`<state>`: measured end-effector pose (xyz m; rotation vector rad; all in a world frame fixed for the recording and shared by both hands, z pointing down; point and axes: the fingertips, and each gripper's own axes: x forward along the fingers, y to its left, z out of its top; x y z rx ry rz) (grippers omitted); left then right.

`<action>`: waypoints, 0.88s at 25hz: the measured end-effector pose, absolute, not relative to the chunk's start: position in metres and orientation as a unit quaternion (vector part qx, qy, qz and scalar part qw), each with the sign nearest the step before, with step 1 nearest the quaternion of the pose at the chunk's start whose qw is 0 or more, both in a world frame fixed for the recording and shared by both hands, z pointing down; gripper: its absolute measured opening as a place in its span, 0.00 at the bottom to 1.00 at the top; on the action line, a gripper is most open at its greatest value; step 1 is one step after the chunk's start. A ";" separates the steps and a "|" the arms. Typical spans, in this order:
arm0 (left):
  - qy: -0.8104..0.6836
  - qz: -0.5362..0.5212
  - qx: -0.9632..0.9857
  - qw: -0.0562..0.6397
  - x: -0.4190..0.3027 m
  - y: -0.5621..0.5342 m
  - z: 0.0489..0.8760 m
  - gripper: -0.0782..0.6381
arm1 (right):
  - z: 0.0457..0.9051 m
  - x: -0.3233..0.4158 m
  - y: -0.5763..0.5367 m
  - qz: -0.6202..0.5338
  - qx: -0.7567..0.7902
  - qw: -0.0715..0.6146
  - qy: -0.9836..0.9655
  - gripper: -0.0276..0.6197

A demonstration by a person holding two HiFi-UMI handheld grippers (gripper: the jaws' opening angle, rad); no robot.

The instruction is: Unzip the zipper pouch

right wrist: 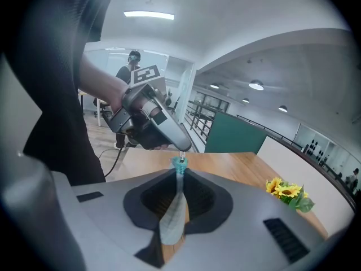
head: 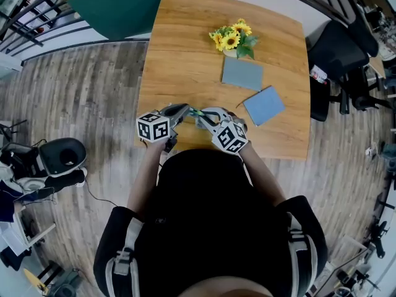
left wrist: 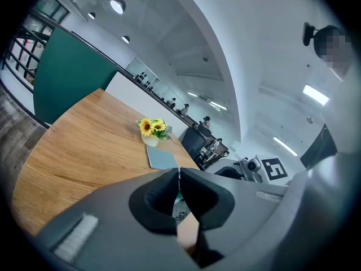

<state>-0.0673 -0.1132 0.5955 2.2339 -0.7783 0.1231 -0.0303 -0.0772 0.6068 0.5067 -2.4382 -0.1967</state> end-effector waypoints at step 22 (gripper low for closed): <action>-0.341 0.058 0.860 0.375 -0.087 -0.128 0.608 0.12 | 0.607 -0.031 -0.082 -0.071 0.195 0.314 -0.926 0.10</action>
